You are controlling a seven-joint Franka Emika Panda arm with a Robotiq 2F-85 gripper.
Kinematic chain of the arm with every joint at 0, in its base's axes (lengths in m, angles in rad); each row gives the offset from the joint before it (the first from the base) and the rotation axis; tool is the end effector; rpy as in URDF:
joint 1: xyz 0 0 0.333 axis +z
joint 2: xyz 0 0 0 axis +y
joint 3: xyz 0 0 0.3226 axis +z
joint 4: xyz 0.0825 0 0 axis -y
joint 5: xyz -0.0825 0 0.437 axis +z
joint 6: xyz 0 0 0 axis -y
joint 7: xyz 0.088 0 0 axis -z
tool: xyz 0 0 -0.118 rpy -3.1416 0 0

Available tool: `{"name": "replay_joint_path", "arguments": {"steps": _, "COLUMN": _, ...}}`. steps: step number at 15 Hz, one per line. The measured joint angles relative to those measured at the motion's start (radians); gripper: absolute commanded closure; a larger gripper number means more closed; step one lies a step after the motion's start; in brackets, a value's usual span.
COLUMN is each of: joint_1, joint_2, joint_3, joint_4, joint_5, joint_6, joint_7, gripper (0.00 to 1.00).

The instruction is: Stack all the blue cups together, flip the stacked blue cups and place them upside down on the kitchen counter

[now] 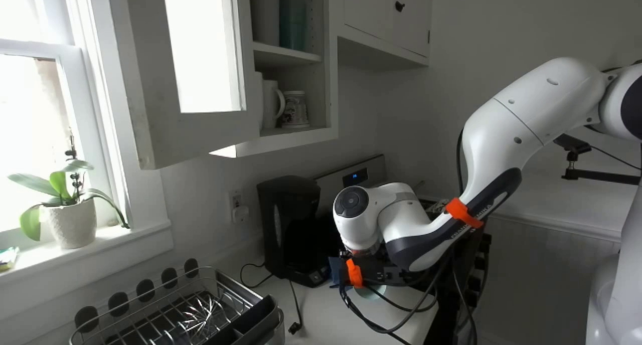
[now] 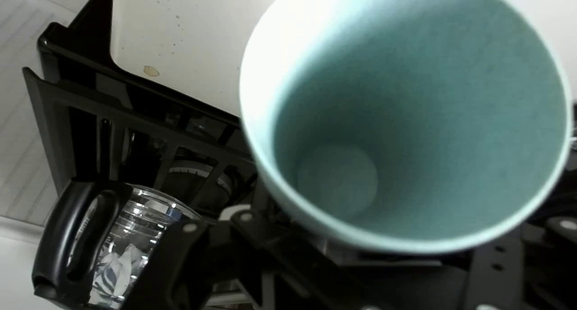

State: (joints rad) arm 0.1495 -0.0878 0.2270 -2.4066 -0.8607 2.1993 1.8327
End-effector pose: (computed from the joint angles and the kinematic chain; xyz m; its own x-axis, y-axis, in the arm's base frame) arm 0.4905 0.1573 0.3078 0.5280 -0.5797 0.6206 -0.7959 -0.5928 0.1234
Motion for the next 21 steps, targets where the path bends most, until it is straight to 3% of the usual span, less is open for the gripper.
{"name": "replay_joint_path", "arguments": {"steps": 5, "joint_1": 0.003, "joint_2": 0.052, "joint_3": -0.002, "joint_4": 0.000, "joint_5": 0.016, "joint_6": 0.011, "joint_7": -0.005, "gripper": 0.37}}
{"name": "replay_joint_path", "arguments": {"steps": 6, "joint_1": 0.003, "joint_2": 0.060, "joint_3": -0.004, "joint_4": 0.000, "joint_5": 0.016, "joint_6": 0.015, "joint_7": -0.005, "gripper": 0.08}}
{"name": "replay_joint_path", "arguments": {"steps": 8, "joint_1": 0.003, "joint_2": 0.072, "joint_3": -0.011, "joint_4": 0.000, "joint_5": 0.021, "joint_6": 0.029, "joint_7": -0.008, "gripper": 0.00}}
{"name": "replay_joint_path", "arguments": {"steps": 12, "joint_1": -0.003, "joint_2": 0.076, "joint_3": -0.038, "joint_4": 0.000, "joint_5": 0.078, "joint_6": 0.094, "joint_7": -0.054, "gripper": 0.00}}
{"name": "replay_joint_path", "arguments": {"steps": 19, "joint_1": -0.056, "joint_2": 0.074, "joint_3": -0.132, "joint_4": -0.073, "joint_5": 0.280, "joint_6": 0.323, "joint_7": -0.348, "gripper": 0.00}}
{"name": "replay_joint_path", "arguments": {"steps": 20, "joint_1": -0.066, "joint_2": 0.074, "joint_3": -0.143, "joint_4": -0.086, "joint_5": 0.319, "joint_6": 0.352, "joint_7": -0.398, "gripper": 0.07}}
{"name": "replay_joint_path", "arguments": {"steps": 21, "joint_1": -0.073, "joint_2": 0.074, "joint_3": -0.152, "joint_4": -0.096, "joint_5": 0.358, "joint_6": 0.373, "joint_7": -0.445, "gripper": 0.26}}
